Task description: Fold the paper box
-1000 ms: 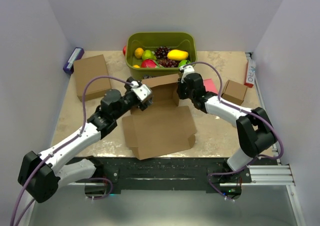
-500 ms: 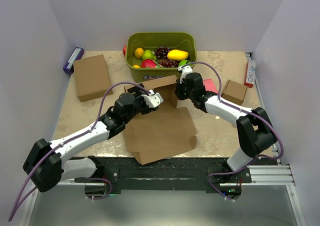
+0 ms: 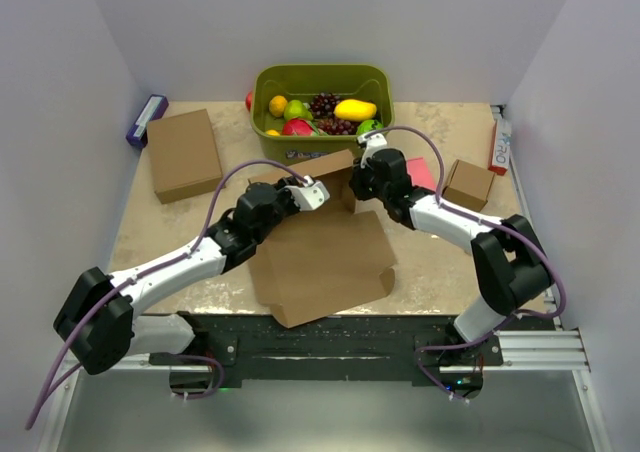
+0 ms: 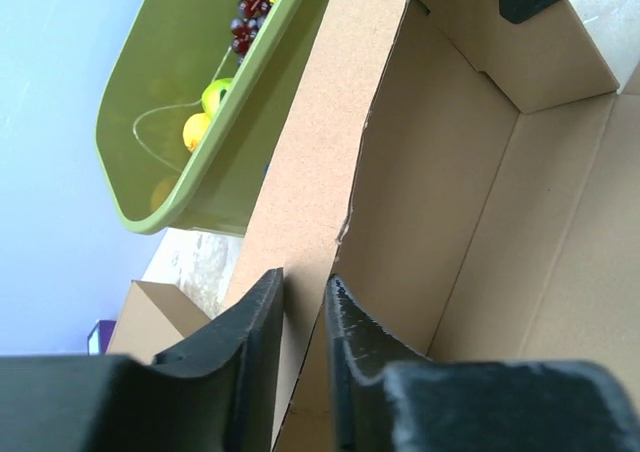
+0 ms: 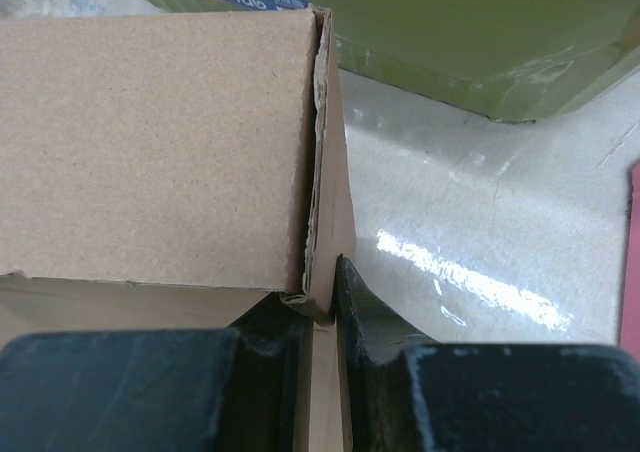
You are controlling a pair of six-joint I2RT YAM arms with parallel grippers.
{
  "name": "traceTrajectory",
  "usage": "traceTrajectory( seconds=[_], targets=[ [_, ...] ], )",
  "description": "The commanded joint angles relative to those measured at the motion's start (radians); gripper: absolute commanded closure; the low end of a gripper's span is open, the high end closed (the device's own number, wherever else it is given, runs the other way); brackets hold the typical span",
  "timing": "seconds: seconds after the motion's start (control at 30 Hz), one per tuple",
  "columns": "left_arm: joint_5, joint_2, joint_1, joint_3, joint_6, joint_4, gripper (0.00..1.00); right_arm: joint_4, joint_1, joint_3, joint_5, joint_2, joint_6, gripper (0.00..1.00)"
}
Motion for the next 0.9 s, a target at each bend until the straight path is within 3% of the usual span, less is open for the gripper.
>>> traceTrajectory(
  seconds=[0.0,0.13,0.23,0.37,0.47,0.63,0.87],
  targets=[
    [-0.003,0.020,-0.009,0.018,-0.018,-0.018,0.82,0.130,0.004,-0.061,-0.019,-0.007,0.086,0.98],
    [0.001,0.015,-0.009,0.013,-0.013,-0.021,0.83,0.216,0.004,-0.101,-0.021,-0.005,0.077,0.95],
    [0.033,0.009,-0.009,0.012,-0.015,-0.033,0.78,0.241,0.005,-0.099,-0.025,0.010,0.069,0.94],
    [0.046,0.015,-0.009,0.012,-0.013,-0.044,0.81,0.287,0.004,-0.112,-0.042,0.026,0.071,0.90],
    [0.050,0.017,-0.009,0.012,-0.013,-0.048,0.85,0.319,0.004,-0.115,-0.045,0.041,0.071,0.85],
    [0.052,0.014,-0.009,0.010,-0.013,-0.049,0.90,0.372,0.004,-0.121,-0.044,0.056,0.065,0.65],
    [0.061,0.008,-0.010,0.012,-0.015,-0.050,0.91,0.426,0.004,-0.102,-0.045,0.101,0.034,0.62]
  ],
)
